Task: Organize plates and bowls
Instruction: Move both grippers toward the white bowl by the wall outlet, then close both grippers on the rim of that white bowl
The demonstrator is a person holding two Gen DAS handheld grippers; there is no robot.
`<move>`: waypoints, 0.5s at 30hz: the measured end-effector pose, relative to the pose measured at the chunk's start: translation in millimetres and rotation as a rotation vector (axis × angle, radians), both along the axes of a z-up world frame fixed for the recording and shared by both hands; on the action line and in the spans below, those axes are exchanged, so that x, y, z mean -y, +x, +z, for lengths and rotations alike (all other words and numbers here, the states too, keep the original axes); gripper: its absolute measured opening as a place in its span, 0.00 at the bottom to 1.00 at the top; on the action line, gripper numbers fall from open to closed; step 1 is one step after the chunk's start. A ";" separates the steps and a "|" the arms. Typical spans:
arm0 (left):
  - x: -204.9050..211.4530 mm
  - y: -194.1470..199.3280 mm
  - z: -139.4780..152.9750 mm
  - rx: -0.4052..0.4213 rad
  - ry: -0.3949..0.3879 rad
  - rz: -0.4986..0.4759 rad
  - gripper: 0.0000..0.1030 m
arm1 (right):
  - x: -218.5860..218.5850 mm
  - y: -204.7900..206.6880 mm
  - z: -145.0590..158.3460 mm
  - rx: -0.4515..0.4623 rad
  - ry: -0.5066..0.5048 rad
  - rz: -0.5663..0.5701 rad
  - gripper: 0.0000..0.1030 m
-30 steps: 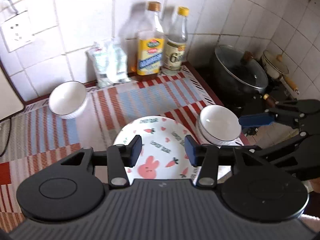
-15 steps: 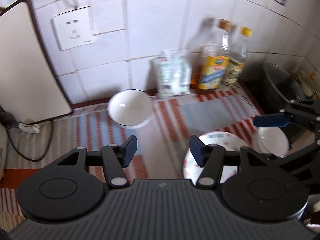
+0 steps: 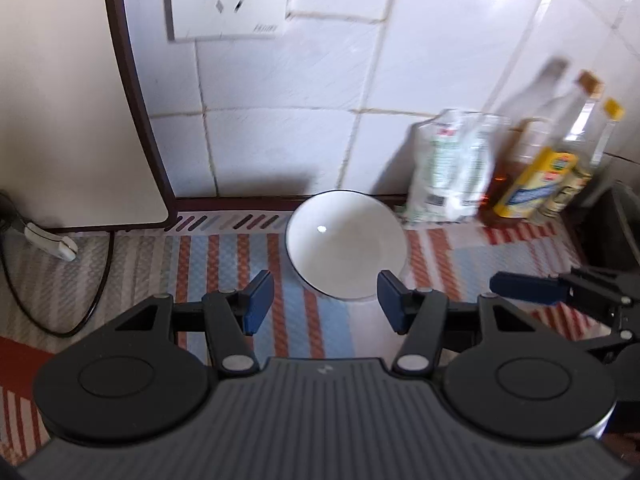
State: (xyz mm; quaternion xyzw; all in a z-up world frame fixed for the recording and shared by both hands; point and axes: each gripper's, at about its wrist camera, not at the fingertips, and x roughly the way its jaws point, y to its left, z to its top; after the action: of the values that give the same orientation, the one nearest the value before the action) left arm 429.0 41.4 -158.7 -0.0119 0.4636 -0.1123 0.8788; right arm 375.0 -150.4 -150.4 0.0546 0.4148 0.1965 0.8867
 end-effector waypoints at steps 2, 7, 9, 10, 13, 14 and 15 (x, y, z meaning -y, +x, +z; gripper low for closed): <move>-0.8 13.4 -15.4 -0.015 0.005 0.018 0.53 | -1.3 12.5 -16.9 -0.020 0.015 -0.034 0.69; 2.0 38.8 -44.3 -0.055 0.000 0.031 0.51 | -3.8 42.7 -53.5 -0.093 0.046 -0.103 0.69; 5.5 46.7 -53.2 -0.067 0.008 0.018 0.49 | -4.8 51.0 -62.4 -0.109 0.060 -0.118 0.69; 7.3 50.3 -57.4 -0.080 0.011 0.008 0.49 | -5.5 55.1 -65.9 -0.115 0.063 -0.127 0.69; 9.1 58.2 -65.2 -0.106 0.001 0.006 0.49 | -6.1 65.5 -75.1 -0.163 0.078 -0.150 0.69; 8.6 60.2 -66.2 -0.111 -0.005 0.007 0.49 | -5.6 67.4 -76.7 -0.166 0.086 -0.155 0.69; 7.8 62.2 -66.9 -0.115 -0.012 0.011 0.49 | -5.7 71.0 -78.3 -0.169 0.086 -0.160 0.69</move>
State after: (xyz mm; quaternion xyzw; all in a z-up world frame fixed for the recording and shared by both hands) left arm 491.3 33.5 -225.6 -0.0259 0.5124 -0.1095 0.8513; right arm 445.9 -144.7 -228.8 0.1417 0.4736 0.1372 0.8584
